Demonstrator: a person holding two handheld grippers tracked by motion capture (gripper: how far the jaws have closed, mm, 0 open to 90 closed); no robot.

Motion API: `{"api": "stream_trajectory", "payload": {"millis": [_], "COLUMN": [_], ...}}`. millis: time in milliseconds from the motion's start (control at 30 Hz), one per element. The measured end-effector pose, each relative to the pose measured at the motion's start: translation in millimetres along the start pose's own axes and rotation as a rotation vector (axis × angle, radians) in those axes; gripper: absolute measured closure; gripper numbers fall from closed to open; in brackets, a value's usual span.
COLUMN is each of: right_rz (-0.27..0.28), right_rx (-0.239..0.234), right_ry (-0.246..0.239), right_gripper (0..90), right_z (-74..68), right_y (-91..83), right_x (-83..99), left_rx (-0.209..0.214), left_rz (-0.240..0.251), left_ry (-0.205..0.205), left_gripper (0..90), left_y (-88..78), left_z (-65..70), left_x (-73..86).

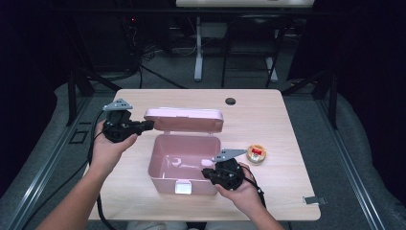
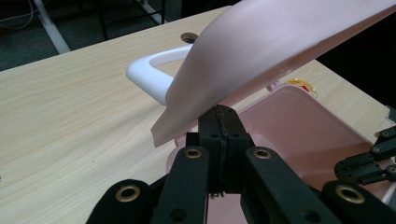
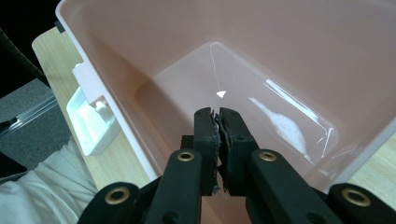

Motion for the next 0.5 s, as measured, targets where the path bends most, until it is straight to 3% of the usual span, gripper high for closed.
{"api": "stream_trajectory", "payload": {"millis": [500], "right_rz": [-0.004], "right_rx": [0.003], "right_ry": [0.002], "right_gripper": [85.6], "right_z": [1.4], "right_y": [3.6], "right_x": [1.4], "left_rx": [0.007], "left_rz": [-0.002], "left_ry": [-0.005], "left_gripper": [89.8], "left_y": [5.2], "left_z": [-3.2], "left_x": [-0.6]}}
Point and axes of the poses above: each handheld gripper's, and its own axes: y roughly forward along the jaws, x roughly out of its underside, z roughly to its right, the point moved 10 cm from there along y, roughly forward along the jaws, and after that the axes turned 10 degrees about x, right-handed, at the moved point
